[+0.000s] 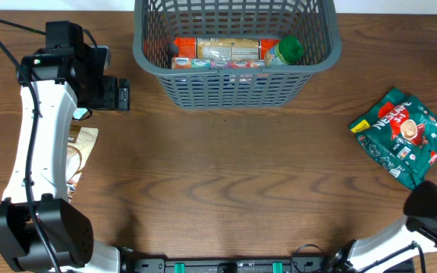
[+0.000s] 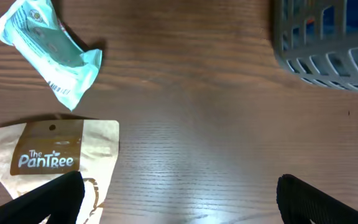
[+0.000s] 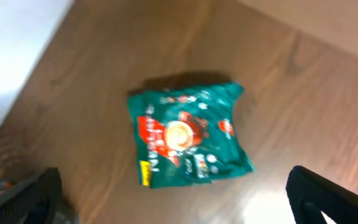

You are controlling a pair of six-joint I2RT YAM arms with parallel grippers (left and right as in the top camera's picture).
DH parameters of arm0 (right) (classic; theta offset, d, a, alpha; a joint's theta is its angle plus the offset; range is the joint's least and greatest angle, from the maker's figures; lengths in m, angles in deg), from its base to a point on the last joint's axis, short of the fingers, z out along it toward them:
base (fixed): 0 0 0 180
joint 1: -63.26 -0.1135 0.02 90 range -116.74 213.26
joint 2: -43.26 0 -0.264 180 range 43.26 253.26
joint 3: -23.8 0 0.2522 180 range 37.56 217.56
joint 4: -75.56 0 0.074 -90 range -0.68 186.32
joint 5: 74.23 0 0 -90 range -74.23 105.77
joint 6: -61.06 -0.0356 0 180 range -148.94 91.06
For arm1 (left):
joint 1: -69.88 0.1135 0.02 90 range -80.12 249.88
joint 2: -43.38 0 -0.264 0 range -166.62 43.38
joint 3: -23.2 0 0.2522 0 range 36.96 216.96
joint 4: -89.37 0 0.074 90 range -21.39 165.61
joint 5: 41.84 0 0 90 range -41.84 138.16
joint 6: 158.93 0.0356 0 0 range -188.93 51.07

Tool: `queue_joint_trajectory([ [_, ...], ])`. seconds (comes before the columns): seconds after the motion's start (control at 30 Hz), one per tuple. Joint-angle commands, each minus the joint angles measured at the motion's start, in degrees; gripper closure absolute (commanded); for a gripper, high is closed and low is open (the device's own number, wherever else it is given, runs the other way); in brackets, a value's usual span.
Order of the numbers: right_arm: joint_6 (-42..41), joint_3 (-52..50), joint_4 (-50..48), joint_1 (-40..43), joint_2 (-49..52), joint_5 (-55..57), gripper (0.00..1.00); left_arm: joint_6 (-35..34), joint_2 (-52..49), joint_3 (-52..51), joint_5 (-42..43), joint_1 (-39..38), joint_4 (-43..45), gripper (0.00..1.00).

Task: Pack container
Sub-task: 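Move the right gripper to the green Nescafe pouch and grasp it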

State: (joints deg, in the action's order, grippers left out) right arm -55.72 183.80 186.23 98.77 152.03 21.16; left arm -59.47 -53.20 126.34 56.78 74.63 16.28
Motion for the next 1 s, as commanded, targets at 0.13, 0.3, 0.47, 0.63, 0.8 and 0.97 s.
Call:
queue_joint_trajectory([
  [0.13,2.62,-16.37,-1.25,4.59,-0.46,-5.86,0.01,0.96,1.22,-0.07,0.15,-0.22,0.39,0.02],
  [0.3,4.68,-31.36,-9.70,4.61,-0.46,-6.47,0.01,0.96,1.22,-0.07,0.15,-0.22,0.35,0.01],
  [0.47,7.15,-44.15,-20.15,4.85,-0.44,-9.29,0.01,0.94,1.22,-0.07,0.15,-0.22,0.33,0.01],
  [0.63,7.61,-54.38,-28.79,6.21,-0.44,-9.29,0.01,0.94,1.20,-0.07,0.15,-0.22,0.31,0.01],
  [0.8,7.78,-61.90,-34.49,6.64,-0.44,-9.29,0.01,0.96,1.22,-0.07,0.15,-0.22,0.31,0.01],
  [0.97,8.11,-66.27,-39.23,6.86,-0.44,-8.17,0.01,0.94,1.22,-0.07,0.15,-0.22,0.24,0.01],
])
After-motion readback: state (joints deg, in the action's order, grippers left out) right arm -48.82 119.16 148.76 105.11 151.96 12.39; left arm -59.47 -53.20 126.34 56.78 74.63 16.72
